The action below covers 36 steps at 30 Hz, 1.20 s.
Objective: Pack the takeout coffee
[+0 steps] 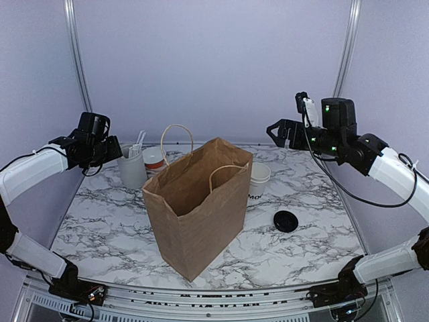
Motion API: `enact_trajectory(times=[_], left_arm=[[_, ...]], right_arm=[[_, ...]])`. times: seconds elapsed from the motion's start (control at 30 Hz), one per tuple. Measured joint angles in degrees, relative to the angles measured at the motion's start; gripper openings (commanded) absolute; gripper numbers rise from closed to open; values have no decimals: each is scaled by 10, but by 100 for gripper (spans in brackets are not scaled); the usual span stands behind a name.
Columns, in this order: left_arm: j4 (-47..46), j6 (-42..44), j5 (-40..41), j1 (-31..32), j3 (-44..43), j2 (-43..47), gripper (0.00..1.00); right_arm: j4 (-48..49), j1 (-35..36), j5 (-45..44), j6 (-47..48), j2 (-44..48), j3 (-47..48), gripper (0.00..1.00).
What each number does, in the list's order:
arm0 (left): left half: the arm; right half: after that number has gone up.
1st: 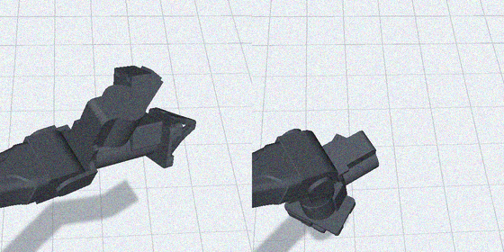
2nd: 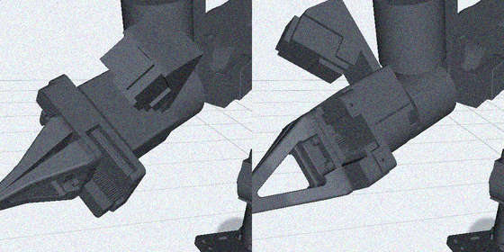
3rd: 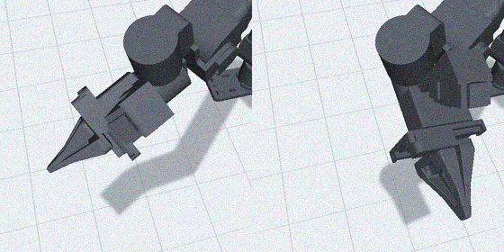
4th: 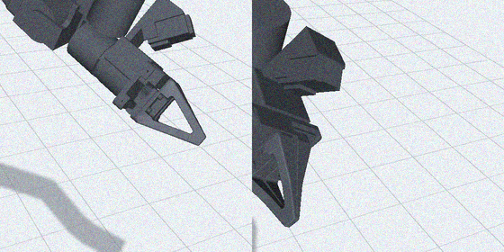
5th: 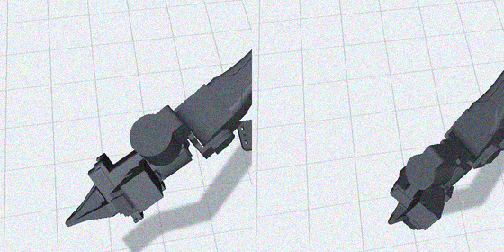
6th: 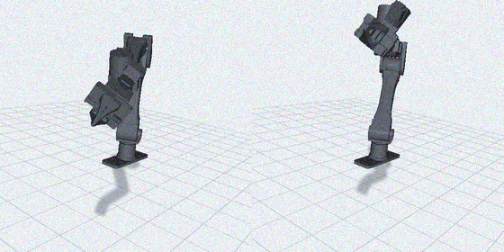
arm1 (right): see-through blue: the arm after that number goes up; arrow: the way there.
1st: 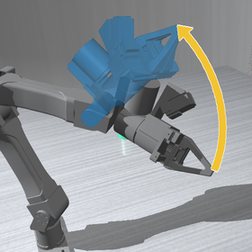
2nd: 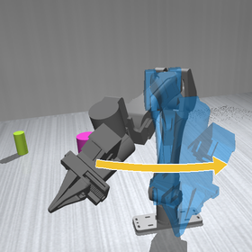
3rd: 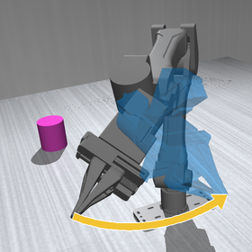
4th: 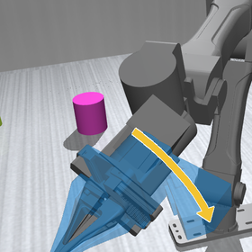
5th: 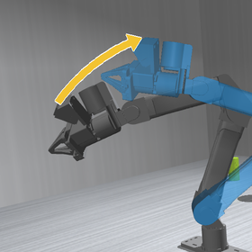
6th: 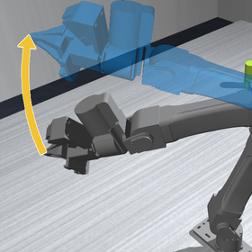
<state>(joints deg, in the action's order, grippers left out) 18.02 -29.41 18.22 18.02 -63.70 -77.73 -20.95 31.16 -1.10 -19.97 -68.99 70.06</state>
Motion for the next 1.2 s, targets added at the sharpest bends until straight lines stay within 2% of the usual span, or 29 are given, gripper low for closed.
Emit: enact_trajectory(times=[0.5, 1.03, 1.2], left_arm=[[-11, -5, -39, -25, -41, -66, 45], [-15, 2, -42, -26, -63, -113, 21], [-15, 6, -40, -26, -66, -121, 16]], right_arm=[[-2, 0, 7, 0, 1, 0, 98], [-2, 0, 11, 0, 8, -2, 98], [-2, 0, 13, -2, 8, -2, 98]])
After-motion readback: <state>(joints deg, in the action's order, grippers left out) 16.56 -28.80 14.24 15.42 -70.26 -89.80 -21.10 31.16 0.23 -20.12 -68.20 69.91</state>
